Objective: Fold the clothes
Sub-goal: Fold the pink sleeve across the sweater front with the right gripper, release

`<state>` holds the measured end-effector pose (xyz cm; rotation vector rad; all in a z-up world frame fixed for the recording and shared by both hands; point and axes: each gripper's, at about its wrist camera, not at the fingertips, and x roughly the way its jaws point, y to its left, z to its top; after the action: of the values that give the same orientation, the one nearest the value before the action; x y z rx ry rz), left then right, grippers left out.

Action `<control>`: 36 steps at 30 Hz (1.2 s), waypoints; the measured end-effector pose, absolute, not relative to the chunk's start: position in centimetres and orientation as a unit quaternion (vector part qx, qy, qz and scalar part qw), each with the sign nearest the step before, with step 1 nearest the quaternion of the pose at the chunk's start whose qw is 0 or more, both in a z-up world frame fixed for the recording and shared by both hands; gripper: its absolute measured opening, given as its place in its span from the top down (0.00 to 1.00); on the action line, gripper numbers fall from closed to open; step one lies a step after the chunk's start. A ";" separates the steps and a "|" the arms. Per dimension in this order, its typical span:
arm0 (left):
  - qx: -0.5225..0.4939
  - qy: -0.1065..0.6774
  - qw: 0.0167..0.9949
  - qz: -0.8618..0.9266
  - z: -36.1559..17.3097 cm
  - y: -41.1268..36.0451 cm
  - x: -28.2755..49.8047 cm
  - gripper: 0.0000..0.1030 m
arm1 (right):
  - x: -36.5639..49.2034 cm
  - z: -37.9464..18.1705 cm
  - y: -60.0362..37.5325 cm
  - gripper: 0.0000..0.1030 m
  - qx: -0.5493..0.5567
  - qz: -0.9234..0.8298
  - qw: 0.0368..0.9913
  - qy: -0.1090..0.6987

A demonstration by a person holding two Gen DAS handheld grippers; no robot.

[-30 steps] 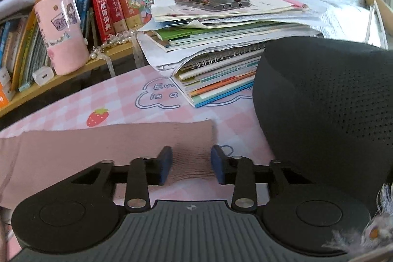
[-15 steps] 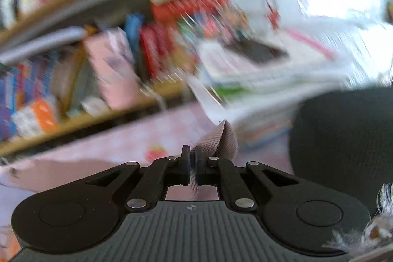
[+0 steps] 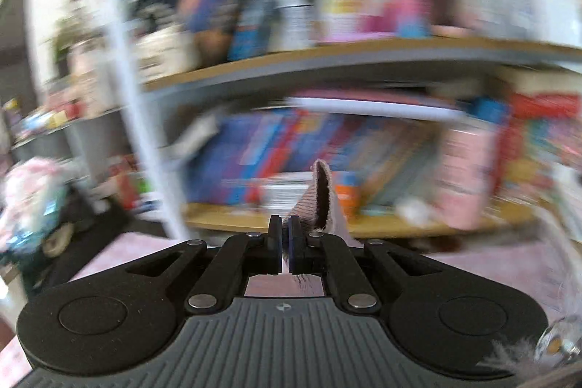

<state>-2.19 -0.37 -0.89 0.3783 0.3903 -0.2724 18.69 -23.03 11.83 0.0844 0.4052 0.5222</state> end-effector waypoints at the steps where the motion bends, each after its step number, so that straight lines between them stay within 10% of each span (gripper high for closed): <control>1: 0.192 0.191 0.953 -0.136 -0.9 -0.5 -2.3 0.12 | 18.7 11.7 -21.2 0.97 0.034 0.270 0.941 0.201; 16: 0.163 0.191 0.957 -0.148 -0.7 0.3 -2.2 0.12 | 21.3 4.2 -8.9 0.95 -0.003 0.370 0.883 0.290; 36: 0.177 0.195 0.957 -0.125 -0.8 0.0 -2.1 0.12 | 3.9 -2.2 -25.1 0.86 -0.032 0.258 0.921 0.291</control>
<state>-2.13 0.00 -0.83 0.3585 0.3964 -0.2538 3.89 -25.15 -2.15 -0.0663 0.5973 0.5304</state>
